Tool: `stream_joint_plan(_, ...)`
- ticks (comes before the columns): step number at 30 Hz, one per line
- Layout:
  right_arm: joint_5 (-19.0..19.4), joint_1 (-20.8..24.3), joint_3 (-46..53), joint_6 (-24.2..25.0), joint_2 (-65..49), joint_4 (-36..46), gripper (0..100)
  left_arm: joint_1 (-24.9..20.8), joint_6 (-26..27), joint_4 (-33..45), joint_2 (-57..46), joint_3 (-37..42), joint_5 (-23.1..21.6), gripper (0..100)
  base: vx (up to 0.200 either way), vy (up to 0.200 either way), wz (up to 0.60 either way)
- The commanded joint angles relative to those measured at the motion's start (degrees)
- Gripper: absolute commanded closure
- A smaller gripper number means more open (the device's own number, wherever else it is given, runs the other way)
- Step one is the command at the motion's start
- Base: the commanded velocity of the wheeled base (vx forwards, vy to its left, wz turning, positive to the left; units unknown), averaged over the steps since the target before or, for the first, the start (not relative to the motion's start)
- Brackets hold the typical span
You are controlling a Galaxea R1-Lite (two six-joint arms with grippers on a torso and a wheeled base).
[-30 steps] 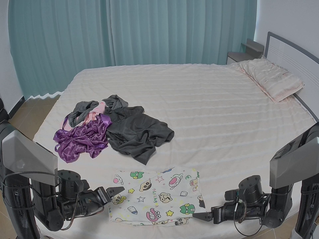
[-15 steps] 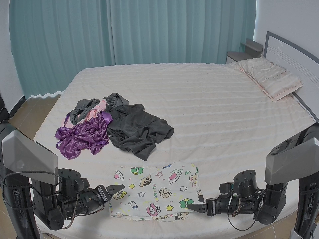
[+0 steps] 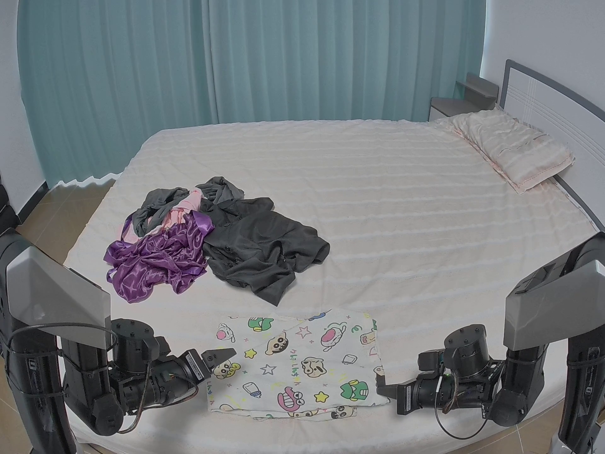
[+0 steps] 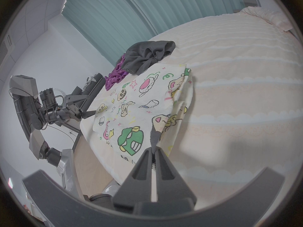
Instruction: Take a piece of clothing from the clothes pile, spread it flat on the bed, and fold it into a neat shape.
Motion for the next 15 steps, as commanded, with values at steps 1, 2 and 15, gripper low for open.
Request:
stream_joint_plan(1,0.03,-1.26,0.96,-0.45,-0.48,0.12,100,0.27,0.00,-1.02,0.32,-0.04,0.01,0,0.000,0.000,0.00)
stream_joint_plan(2,0.03,-1.70,1.14,-0.80,-0.66,0.12,100,0.27,0.00,-1.02,0.32,-0.13,0.01,0,0.000,0.000,0.00)
stream_joint_plan(15,0.91,-3.81,3.25,-5.99,-0.66,1.79,0,0.71,0.17,-1.02,0.76,-0.22,0.01,0,0.000,0.000,0.00)
